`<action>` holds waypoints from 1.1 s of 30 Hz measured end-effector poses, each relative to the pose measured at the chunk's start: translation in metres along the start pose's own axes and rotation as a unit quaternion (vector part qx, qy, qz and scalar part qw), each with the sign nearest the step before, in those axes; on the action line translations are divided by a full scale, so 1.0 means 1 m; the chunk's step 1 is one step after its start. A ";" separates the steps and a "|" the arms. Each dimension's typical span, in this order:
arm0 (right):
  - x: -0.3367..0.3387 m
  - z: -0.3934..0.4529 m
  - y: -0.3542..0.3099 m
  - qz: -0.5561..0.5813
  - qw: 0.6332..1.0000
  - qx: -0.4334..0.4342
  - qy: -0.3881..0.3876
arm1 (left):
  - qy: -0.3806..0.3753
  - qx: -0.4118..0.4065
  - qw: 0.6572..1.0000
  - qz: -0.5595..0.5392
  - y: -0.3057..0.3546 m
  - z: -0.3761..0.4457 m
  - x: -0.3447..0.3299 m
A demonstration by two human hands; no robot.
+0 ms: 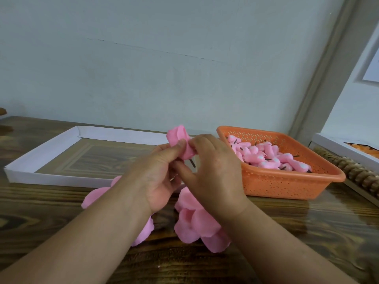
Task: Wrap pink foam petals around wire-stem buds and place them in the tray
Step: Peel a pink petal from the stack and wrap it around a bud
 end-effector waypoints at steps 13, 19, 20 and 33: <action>0.010 0.006 0.011 0.148 0.980 -0.123 0.054 | -0.079 -0.054 0.994 0.061 0.001 -0.009 -0.014; 0.003 0.002 -0.001 0.286 0.939 -0.194 0.006 | -0.191 -0.055 0.977 -0.079 0.010 -0.012 -0.016; 0.002 0.002 -0.003 0.314 0.926 -0.210 -0.004 | -0.193 -0.049 0.975 -0.100 0.010 -0.012 -0.015; -0.014 -0.003 0.001 0.568 0.741 -0.341 -0.111 | -0.204 -0.087 0.974 -0.044 0.021 -0.017 -0.011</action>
Point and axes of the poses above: each hand's wrist, its own z-axis towards the middle knuckle, its own x-axis out of the back of the hand, y = z × x, the point moved 5 cm from there along z, towards the middle knuckle, and after that the axes turned 11 degrees about z, right-handed, at the moved point
